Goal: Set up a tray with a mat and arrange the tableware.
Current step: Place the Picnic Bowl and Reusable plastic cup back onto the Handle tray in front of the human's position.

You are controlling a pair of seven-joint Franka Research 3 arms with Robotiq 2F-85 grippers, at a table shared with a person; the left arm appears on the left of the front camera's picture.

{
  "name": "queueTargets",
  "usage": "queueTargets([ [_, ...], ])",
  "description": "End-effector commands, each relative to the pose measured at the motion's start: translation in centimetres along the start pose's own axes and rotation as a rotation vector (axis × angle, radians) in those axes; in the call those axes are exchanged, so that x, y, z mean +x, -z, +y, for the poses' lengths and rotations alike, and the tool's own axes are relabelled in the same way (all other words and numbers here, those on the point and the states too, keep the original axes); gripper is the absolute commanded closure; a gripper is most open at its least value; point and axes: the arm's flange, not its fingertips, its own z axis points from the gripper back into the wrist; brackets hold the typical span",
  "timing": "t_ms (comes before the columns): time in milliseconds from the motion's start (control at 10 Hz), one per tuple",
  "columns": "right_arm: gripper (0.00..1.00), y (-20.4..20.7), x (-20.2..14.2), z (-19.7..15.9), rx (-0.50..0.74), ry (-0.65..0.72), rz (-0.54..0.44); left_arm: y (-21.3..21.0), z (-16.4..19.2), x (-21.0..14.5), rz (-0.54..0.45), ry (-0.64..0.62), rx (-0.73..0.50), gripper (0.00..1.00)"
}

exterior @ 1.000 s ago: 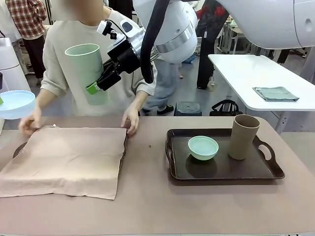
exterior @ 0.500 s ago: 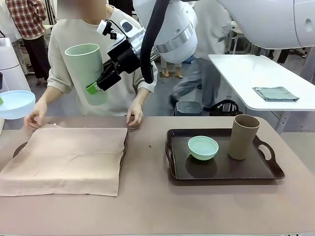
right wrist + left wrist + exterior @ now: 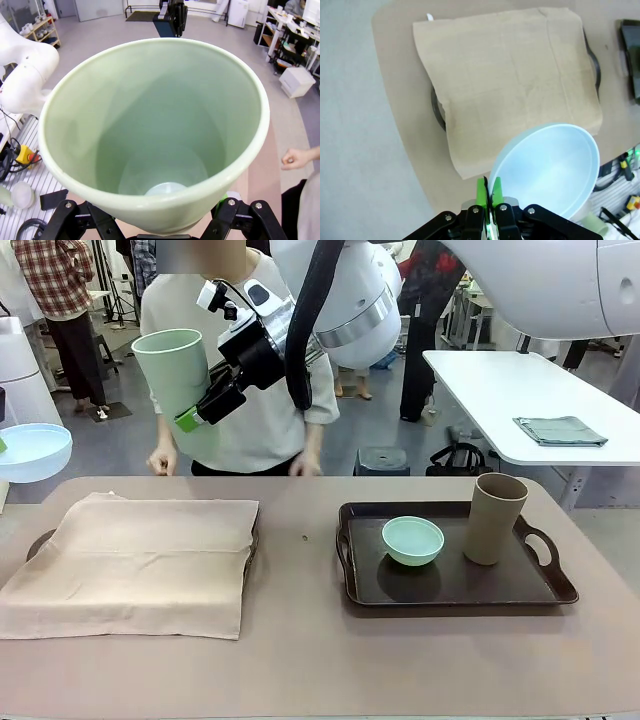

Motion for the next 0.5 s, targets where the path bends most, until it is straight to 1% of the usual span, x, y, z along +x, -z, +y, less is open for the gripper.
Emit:
queueTargets([
  [0, 1.00, -0.03, -0.05, -0.01, 0.000, -0.009, 0.006, 0.15, -0.03, -0.09, 0.001, 0.012, 0.001, 1.00],
  [400, 1.00, -0.03, -0.05, -0.01, 0.000, -0.009, 0.006, 0.15, -0.03, -0.09, 0.001, 0.012, 0.001, 1.00],
])
